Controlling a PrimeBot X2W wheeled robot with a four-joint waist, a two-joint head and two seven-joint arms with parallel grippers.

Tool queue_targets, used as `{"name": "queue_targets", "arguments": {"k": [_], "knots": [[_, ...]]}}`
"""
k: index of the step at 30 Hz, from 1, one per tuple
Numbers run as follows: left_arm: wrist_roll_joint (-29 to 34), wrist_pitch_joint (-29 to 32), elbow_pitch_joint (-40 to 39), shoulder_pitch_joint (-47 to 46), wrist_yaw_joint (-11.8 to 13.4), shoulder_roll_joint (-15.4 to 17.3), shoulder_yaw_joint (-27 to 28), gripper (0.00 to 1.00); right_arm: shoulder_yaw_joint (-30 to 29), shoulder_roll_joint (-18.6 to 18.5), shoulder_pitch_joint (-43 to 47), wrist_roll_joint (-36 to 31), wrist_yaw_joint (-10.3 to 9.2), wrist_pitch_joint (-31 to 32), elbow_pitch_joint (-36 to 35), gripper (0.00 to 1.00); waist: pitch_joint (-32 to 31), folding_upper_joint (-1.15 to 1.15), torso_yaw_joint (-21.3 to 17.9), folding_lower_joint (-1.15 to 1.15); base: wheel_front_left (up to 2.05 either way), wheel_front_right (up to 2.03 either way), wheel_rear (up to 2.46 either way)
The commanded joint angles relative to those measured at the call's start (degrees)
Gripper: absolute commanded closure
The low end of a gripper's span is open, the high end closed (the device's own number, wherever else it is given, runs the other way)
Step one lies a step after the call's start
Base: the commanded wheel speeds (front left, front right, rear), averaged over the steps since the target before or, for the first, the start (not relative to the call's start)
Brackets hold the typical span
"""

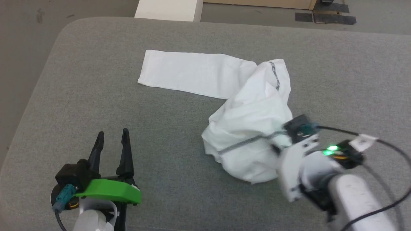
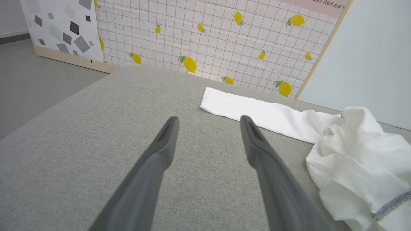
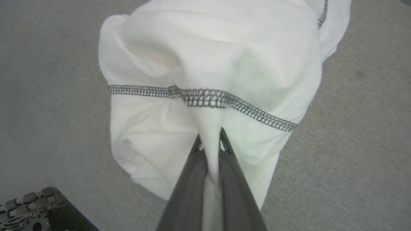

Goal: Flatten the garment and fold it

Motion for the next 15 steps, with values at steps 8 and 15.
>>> {"name": "queue_targets", "arguments": {"k": [8,15], "knots": [[0.87,-0.21,0.23,-3.14,-1.12,-0.41,-0.95,0.00,-14.60,-14.20,-4.47,-2.68,-0.09,3.53,0.73,1.00,2.17,0.00,-1.01,0.00,0.00,0.00,0.00],[0.97,-0.21,1.16,-6.08,-1.63,-0.46,-2.15,0.00,-26.26,-13.87,-12.78,-11.29,-0.09,-3.24,11.28,1.00,5.77,0.00,-0.20,0.00,0.00,0.00,0.00]]}}
